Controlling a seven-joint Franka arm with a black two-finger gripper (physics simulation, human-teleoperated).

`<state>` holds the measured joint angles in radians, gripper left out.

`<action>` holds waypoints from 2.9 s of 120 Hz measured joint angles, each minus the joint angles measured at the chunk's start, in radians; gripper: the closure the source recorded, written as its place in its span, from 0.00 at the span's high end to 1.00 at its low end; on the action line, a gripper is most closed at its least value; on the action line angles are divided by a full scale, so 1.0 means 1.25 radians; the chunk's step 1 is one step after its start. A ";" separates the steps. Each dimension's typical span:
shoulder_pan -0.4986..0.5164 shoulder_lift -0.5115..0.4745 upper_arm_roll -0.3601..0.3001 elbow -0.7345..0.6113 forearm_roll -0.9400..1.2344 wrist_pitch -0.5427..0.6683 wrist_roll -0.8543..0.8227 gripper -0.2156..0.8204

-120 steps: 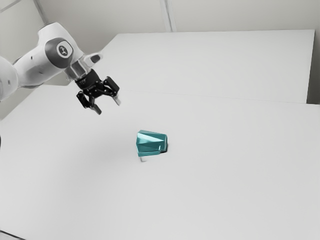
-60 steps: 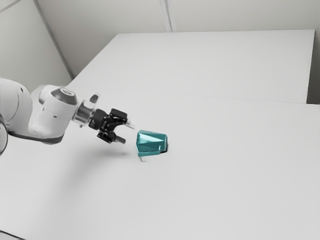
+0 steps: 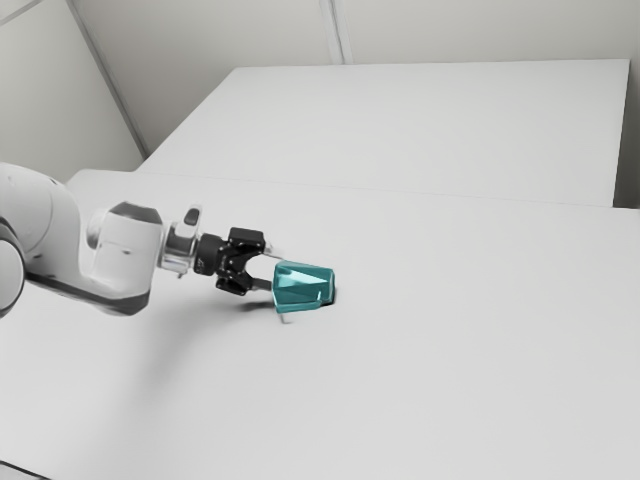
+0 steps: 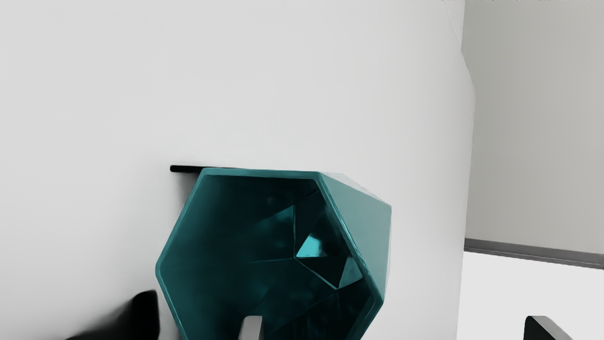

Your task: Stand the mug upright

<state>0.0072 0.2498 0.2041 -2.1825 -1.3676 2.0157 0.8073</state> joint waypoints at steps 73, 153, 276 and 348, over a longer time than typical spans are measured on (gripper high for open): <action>-0.018 0.011 -0.044 -0.003 -0.056 0.058 0.049 0.46; -0.019 0.004 -0.061 0.007 -0.054 0.072 0.051 0.07; -0.036 0.060 -0.066 0.297 1.116 0.080 -0.259 0.04; -0.037 0.094 -0.060 0.286 1.147 0.103 -0.389 0.49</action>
<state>-0.0395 0.3674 0.1290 -1.8253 0.0663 2.1443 0.3211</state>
